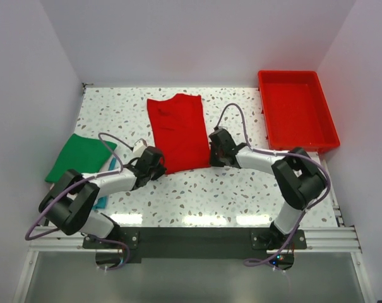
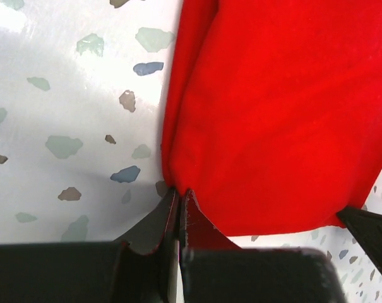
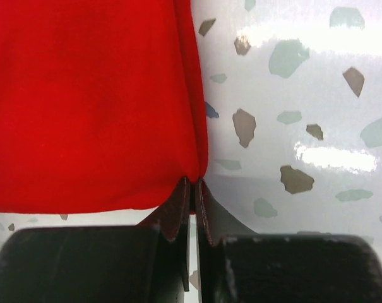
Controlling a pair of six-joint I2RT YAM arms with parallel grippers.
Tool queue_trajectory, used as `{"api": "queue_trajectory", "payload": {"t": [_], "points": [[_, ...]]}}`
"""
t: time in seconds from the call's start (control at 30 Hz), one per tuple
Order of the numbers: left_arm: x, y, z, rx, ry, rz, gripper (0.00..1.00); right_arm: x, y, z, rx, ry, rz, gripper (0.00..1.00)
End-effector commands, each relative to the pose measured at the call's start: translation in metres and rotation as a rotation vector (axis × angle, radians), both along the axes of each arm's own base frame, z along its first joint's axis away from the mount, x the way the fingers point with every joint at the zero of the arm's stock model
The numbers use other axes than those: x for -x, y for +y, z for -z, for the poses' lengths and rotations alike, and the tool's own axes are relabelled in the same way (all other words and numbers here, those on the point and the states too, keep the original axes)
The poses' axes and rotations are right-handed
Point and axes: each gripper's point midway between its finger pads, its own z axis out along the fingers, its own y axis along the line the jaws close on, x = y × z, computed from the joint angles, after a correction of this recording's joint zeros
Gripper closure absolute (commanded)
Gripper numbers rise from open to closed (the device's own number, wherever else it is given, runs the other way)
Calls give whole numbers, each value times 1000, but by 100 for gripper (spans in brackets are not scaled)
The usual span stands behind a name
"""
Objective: Fold and stack the t-shirts
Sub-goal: Fold the tshirt
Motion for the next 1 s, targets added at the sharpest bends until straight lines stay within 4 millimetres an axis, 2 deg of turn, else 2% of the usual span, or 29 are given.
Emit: {"api": "queue_trajectory", "payload": {"t": [0.0,0.03,0.07,0.1,0.13,0.17,0.2,0.23,0.27,0.3,0.33,0.37,0.4,0.47,0.53,0.67,0.73,0.77,0.8,0.83,0.87,0.9,0.97], "points": [[31,11,13,-35,64,42,100,21,-7,3,-13,23,-21,100],[36,11,11,-31,61,45,100,25,-5,-8,-38,1,-27,100],[49,16,17,-45,86,50,100,37,-11,-2,-33,18,-33,100],[55,13,8,-21,63,57,100,44,-11,-4,-42,16,-36,100],[62,14,8,-20,63,57,100,55,-9,-6,-48,15,-54,100],[77,21,15,-32,90,59,100,69,-13,-9,-54,6,-67,100],[84,13,5,12,64,67,100,78,-15,-10,-58,5,-64,100],[91,13,4,20,64,72,100,90,-11,-10,-62,5,-84,100],[107,19,11,-3,97,71,100,107,-19,-2,-50,29,-88,100],[115,11,2,31,70,80,100,114,-16,-13,-93,8,-83,100],[123,10,1,35,74,83,100,129,-11,-15,-107,4,-117,100],[133,13,5,36,93,63,100,140,-21,-8,-81,17,-109,100],[145,3,0,56,83,116,100,146,-19,-19,-119,-4,-104,100],[158,-2,0,55,100,140,100,160,-23,-19,-117,1,-117,100],[170,-7,2,35,114,165,100,166,-29,-24,-117,-13,-118,100],[178,-17,7,12,136,202,100,166,-37,-27,-76,-22,-124,100],[179,-21,9,11,139,217,100,166,-45,-27,-29,-22,-121,76],[179,-22,8,18,136,224,97,163,-45,-35,-25,-42,-119,64],[180,-23,6,29,130,226,81,160,-48,-41,-14,-66,-123,48],[180,-22,5,37,128,223,72,156,-55,-47,19,-91,-108,42],[182,-18,7,33,133,221,65,148,-49,-68,-13,-141,-108,39],[181,-20,-1,70,114,225,53,142,-46,-80,-15,-177,-124,36],[181,-14,-6,76,98,227,48,125,-23,-109,-72,-251,-148,37]]}}
